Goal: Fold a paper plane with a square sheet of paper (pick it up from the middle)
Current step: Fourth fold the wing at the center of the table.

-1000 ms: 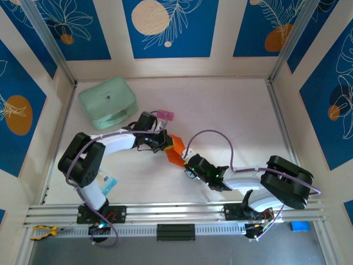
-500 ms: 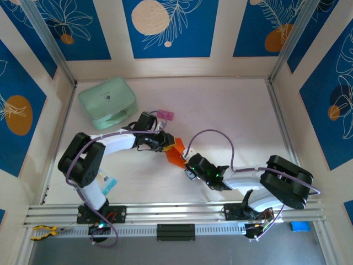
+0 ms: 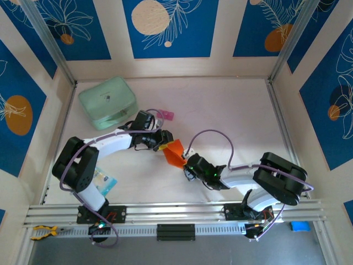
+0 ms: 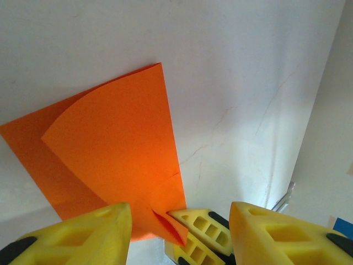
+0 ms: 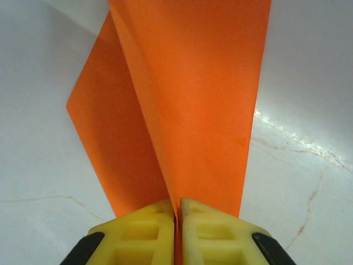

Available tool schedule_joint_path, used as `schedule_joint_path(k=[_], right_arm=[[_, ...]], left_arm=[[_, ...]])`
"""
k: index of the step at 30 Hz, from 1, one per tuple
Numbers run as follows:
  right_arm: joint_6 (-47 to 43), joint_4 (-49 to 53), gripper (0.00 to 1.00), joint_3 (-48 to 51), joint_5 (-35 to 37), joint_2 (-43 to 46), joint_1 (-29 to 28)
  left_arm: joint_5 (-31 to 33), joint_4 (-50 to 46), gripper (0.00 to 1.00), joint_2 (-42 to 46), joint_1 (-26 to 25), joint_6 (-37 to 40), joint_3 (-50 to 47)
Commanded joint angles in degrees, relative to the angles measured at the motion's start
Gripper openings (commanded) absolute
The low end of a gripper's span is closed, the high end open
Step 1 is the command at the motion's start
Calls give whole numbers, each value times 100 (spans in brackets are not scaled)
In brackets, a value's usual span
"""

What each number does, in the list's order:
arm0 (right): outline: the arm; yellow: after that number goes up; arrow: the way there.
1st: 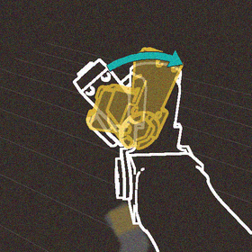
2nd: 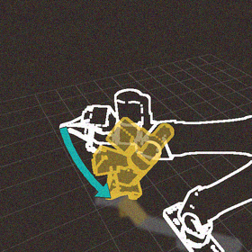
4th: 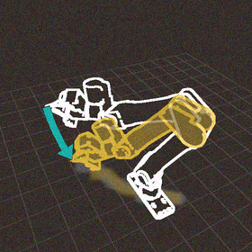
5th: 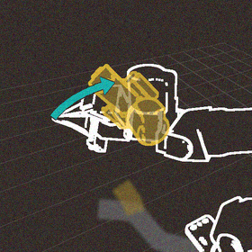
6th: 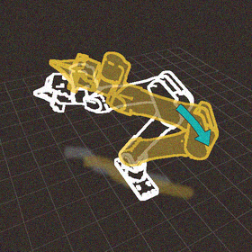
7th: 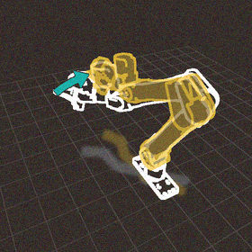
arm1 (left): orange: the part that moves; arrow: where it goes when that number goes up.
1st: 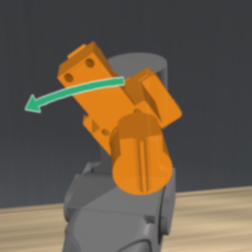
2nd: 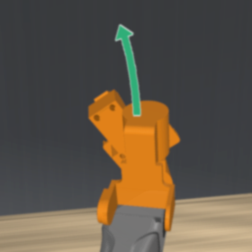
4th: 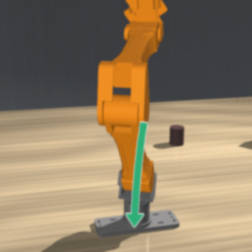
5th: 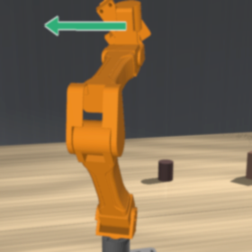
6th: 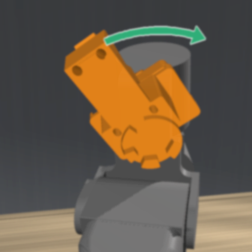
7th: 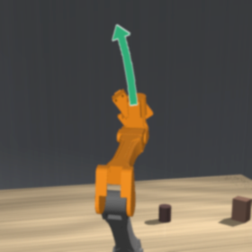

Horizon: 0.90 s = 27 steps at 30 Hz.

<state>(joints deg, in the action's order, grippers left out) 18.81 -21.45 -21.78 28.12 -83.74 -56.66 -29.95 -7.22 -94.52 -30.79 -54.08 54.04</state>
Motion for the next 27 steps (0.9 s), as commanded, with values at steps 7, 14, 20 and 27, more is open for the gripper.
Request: schedule_joint_path(k=[7, 14, 20, 27], right_arm=[[849, -254, 12, 13, -1142, -127, 344], [1224, -475, 12, 113, -1613, -187, 578], [1667, -639, 12, 174, -2013, -274, 809], [2083, -735, 12, 175, -2265, -462, 928]], left_arm=[[75, -170, 50, 173, 75, 80, -70], [31, -119, 47, 138, 70, 57, -94], [17, -74, 38, 119, 82, 43, -121], [-69, 126, 16, 103, 76, -22, -268]])
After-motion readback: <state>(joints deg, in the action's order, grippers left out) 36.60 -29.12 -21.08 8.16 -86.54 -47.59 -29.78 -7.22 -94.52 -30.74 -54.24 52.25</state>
